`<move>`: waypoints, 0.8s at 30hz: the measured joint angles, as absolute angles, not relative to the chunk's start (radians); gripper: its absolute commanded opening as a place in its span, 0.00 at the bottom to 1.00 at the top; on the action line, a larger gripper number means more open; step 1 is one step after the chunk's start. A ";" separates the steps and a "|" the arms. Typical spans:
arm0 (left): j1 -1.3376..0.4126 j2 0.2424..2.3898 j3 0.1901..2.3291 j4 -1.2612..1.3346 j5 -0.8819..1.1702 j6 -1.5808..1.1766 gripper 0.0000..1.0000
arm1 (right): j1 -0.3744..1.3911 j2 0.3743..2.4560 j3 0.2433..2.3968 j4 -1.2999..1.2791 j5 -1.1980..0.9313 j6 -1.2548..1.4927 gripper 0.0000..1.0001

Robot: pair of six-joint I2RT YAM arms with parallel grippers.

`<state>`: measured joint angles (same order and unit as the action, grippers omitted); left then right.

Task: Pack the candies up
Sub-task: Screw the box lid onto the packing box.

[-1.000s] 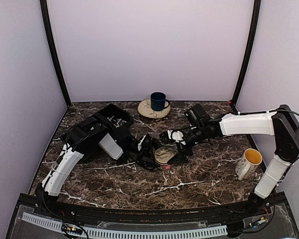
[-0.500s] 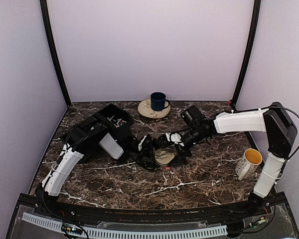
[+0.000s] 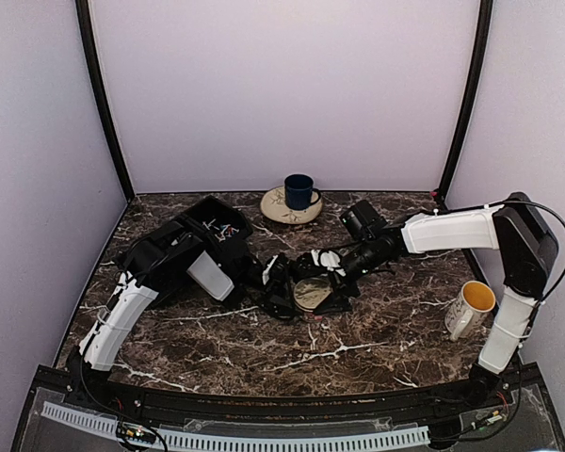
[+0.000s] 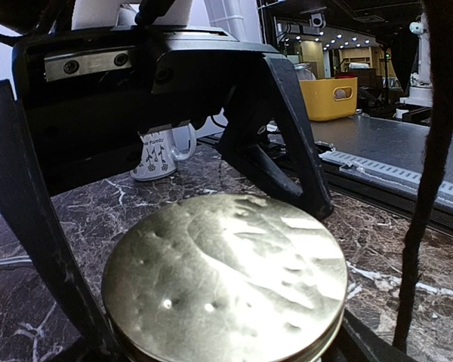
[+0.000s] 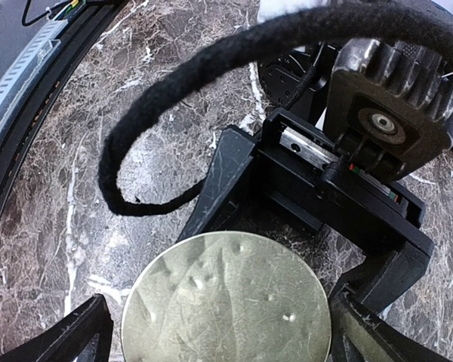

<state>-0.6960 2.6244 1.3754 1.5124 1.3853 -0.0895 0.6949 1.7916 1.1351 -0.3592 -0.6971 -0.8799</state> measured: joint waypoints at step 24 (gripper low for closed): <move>-0.686 2.629 1.378 1.526 1.351 -0.110 0.69 | 0.698 1.764 1.045 -0.180 -0.653 -0.733 0.86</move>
